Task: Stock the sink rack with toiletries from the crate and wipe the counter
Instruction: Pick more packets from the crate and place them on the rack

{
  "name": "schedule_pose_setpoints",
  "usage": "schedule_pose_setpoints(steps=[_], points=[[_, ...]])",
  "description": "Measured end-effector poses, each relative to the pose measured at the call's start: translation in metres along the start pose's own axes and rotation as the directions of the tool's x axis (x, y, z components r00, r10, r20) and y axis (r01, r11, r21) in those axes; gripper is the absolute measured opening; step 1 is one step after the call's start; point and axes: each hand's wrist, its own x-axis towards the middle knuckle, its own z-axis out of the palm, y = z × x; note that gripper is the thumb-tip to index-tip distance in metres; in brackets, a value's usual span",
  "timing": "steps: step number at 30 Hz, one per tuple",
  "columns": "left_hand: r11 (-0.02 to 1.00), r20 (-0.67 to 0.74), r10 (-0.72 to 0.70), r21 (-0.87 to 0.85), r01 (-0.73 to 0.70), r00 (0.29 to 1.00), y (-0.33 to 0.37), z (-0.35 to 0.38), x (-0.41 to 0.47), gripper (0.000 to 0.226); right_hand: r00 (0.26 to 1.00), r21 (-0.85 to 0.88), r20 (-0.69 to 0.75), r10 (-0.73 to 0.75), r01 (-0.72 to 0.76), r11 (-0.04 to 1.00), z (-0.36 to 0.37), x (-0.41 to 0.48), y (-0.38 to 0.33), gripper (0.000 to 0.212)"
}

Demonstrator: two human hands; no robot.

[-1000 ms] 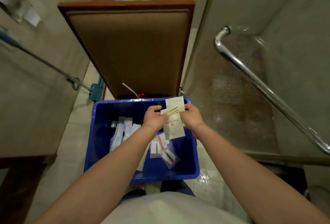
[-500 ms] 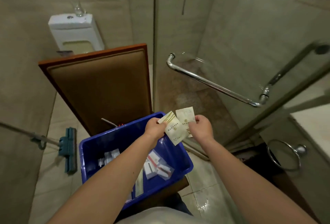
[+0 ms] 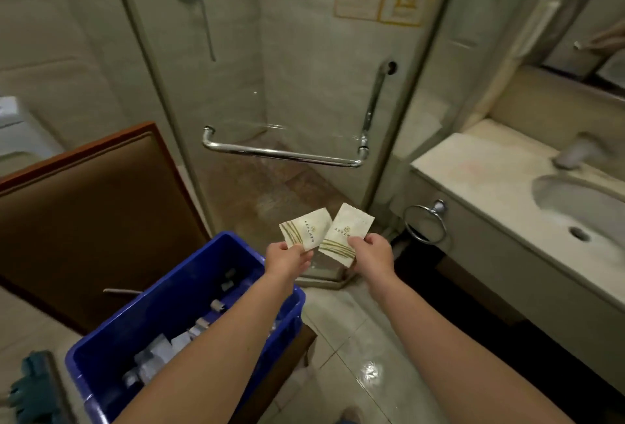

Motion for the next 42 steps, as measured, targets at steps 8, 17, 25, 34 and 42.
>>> schedule_pose_setpoints(steps=[8,17,25,34,42], points=[[0.985,0.315,-0.029,0.171,-0.027,0.949,-0.036,0.113,-0.037,0.024,0.997,0.266,-0.063,0.054,-0.035,0.963,-0.112,0.0,0.007,0.019],[0.911,0.493,-0.017,0.366,-0.19,0.87,-0.084,0.244,-0.095,0.031,0.969,0.206,-0.245,0.029,0.023,0.978,-0.274,0.005,0.02,0.025],[0.823,0.593,0.063,0.424,-0.377,0.803,-0.122,0.355,-0.136,0.023,0.964,0.214,-0.262,0.037,0.02,0.977,-0.396,0.014,0.04,0.023],[0.821,0.677,-0.036,0.44,-0.365,0.735,-0.175,0.466,-0.182,0.016,0.911,0.217,-0.407,0.062,0.03,0.976,-0.503,0.013,0.066,0.017],[0.656,0.766,-0.066,0.516,-0.551,0.64,-0.205,0.536,-0.201,0.033,0.855,0.195,-0.51,0.096,0.006,0.981,-0.582,0.02,0.084,0.032]])
